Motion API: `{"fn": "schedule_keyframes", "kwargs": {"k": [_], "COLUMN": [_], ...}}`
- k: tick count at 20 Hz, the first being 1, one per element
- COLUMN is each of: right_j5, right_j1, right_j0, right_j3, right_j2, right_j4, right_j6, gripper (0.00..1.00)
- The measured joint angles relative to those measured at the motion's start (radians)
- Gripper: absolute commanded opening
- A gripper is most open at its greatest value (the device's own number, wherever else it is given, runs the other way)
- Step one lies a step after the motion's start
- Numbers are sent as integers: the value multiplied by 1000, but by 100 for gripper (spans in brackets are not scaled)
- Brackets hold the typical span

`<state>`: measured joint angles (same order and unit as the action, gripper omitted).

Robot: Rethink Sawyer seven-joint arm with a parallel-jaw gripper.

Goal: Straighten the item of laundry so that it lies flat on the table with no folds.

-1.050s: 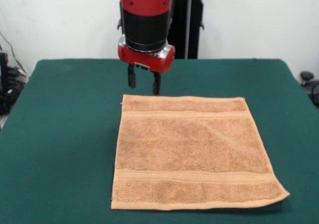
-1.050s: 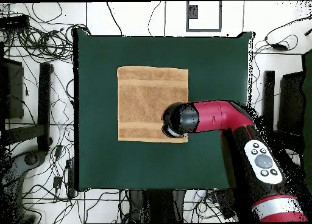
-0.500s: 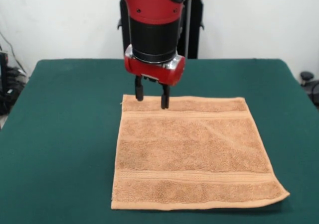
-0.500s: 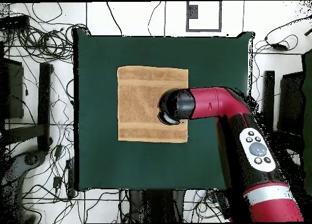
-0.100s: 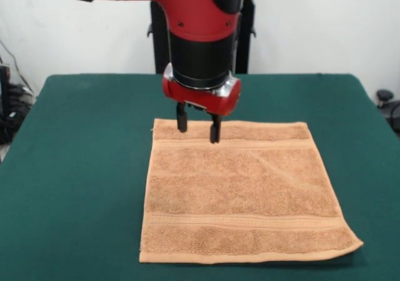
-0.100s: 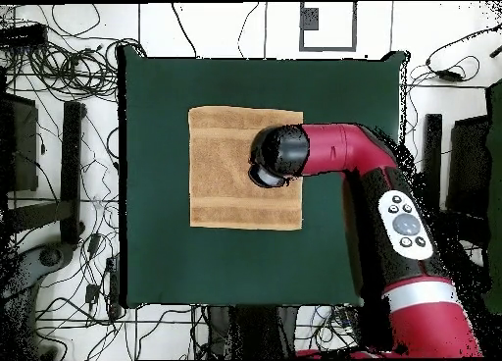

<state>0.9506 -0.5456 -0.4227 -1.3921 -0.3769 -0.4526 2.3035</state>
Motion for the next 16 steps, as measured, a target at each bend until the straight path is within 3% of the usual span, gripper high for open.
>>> {"fn": "schedule_keyframes", "kwargs": {"k": [16], "right_j5": [163], "right_j1": [106], "right_j0": [147], "right_j3": [275], "right_j2": [0], "right_j4": [55], "right_j6": [0], "gripper": [100]}}
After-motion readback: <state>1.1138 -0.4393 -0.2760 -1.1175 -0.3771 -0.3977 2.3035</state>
